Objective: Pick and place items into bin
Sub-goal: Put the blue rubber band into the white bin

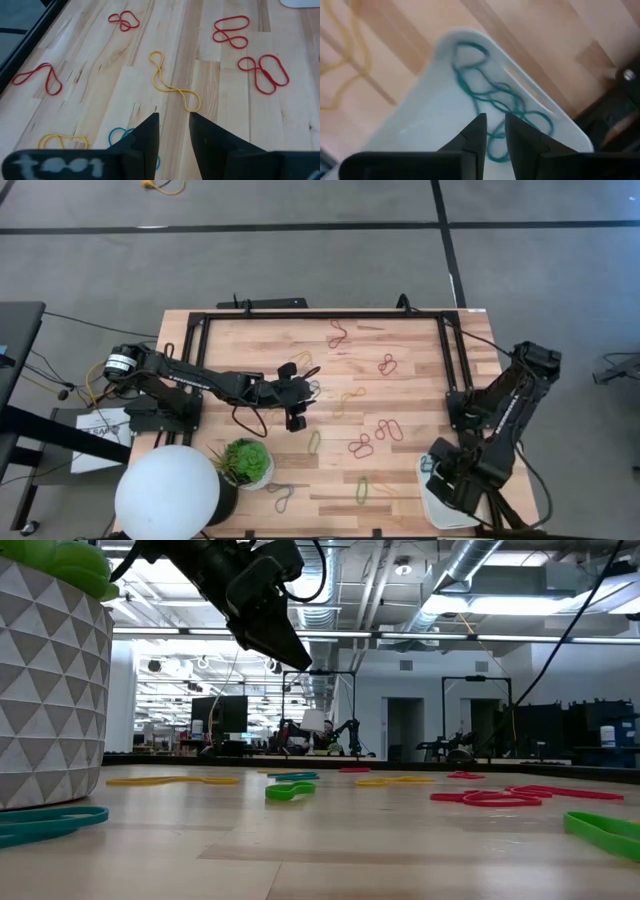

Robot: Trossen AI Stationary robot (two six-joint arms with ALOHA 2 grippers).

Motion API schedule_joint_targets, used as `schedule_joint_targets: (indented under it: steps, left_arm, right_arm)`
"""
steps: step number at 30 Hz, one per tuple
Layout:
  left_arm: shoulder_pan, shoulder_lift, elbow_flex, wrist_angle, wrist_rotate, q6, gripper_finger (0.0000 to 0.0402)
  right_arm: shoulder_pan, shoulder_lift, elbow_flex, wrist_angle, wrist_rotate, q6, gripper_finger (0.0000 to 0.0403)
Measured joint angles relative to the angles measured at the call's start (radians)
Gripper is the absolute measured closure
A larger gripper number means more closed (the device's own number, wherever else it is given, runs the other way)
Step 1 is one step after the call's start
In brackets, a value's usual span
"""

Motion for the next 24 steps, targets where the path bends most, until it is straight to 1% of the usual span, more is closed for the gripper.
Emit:
schedule_joint_targets:
  steps: [4,9,12,16,20,24]
  left_arm:
    - [0.000,0.000,0.000,0.000,0.000,-0.001,0.0303]
    - [0.001,0.000,0.000,0.000,0.000,-0.023,0.0303]
    - [0.001,0.000,0.000,-0.001,0.000,-0.039,0.0303]
    - [0.001,0.000,0.000,-0.008,0.000,-0.041,0.0303]
    - [0.016,0.000,0.000,-0.018,-0.007,-0.029,0.0303]
    - [0.060,-0.007,-0.001,-0.038,-0.092,0.054,0.0303]
  right_arm:
    - [-0.061,0.000,0.058,0.003,0.009,-0.112,0.0342]
    - [-0.134,-0.001,0.117,0.040,0.105,-0.330,0.0342]
    - [-0.184,-0.001,0.120,0.072,0.125,-0.464,0.0342]
    - [-0.253,-0.001,0.114,0.116,0.166,-0.529,0.0342]
    - [-0.340,0.000,0.099,0.147,0.172,-0.550,0.0342]
    - [-0.404,0.000,0.099,0.146,0.172,-0.657,0.0342]
